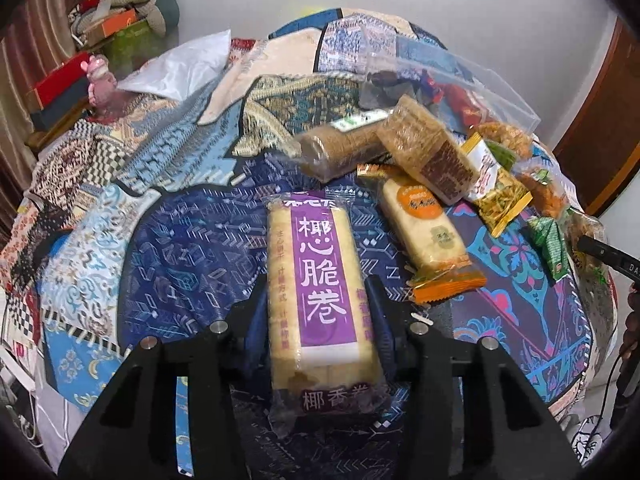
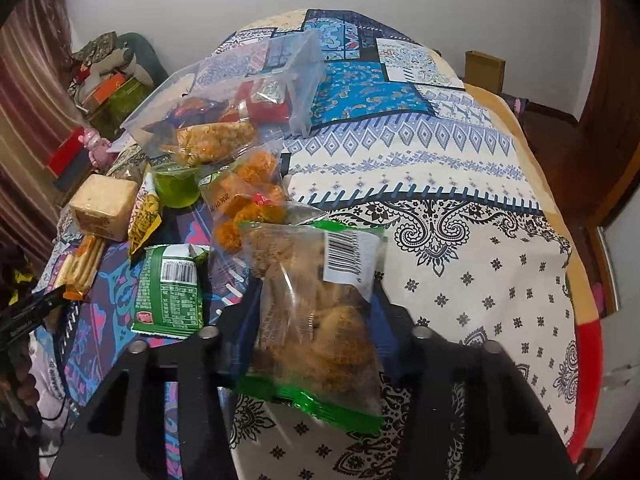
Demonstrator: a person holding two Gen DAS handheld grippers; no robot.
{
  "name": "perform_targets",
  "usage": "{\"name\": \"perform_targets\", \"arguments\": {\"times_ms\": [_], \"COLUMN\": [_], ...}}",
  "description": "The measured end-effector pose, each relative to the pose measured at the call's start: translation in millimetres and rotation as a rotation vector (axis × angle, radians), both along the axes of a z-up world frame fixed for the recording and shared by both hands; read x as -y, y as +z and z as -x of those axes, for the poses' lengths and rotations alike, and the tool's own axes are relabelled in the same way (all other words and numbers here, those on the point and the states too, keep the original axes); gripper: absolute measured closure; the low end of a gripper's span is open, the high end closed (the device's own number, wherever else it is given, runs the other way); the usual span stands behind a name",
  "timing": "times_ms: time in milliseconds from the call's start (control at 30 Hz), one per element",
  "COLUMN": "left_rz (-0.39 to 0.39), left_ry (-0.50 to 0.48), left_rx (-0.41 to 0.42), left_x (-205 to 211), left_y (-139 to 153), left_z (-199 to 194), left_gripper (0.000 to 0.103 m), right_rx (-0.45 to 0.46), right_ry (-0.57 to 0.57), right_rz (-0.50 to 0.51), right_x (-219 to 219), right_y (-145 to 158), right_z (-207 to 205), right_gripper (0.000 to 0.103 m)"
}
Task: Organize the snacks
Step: 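Grasp the purple coconut roll with left tool while right grasps cookie bag, then lower the coconut roll into the box with left tool while right drops cookie bag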
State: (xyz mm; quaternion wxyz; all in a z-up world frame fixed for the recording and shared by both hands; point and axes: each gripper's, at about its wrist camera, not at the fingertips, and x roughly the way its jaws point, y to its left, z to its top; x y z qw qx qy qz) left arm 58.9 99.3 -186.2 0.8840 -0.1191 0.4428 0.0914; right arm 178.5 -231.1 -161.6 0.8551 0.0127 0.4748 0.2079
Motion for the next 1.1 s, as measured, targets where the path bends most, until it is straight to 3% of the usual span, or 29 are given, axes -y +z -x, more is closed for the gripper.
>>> {"name": "perform_targets", "arguments": {"times_ms": [233,500,800,1100], "left_rz": [-0.032,-0.033,-0.045,-0.055], "left_ry": [-0.003,-0.038,-0.104,-0.145], "left_rx": [0.077,0.168,0.252,0.271], "left_x": [0.6,3.7,16.6,16.9], "left_y": [31.2,69.9,110.0,123.5], "left_z": [1.6,-20.6,-74.2,-135.4], "left_gripper": [0.057,0.057,0.057,0.057], "right_rx": [0.039,0.134,0.217,0.282], "right_ry": [-0.011,-0.008,0.026,0.048], "right_rz": [-0.020,-0.058,-0.101,-0.141], "right_x": [5.5,3.0,-20.8,-51.3], "right_y": [14.4,53.0,86.7,110.9], "right_z": [2.3,-1.3,-22.5,-61.8], "right_gripper": [0.061,0.062,0.062,0.062]}}
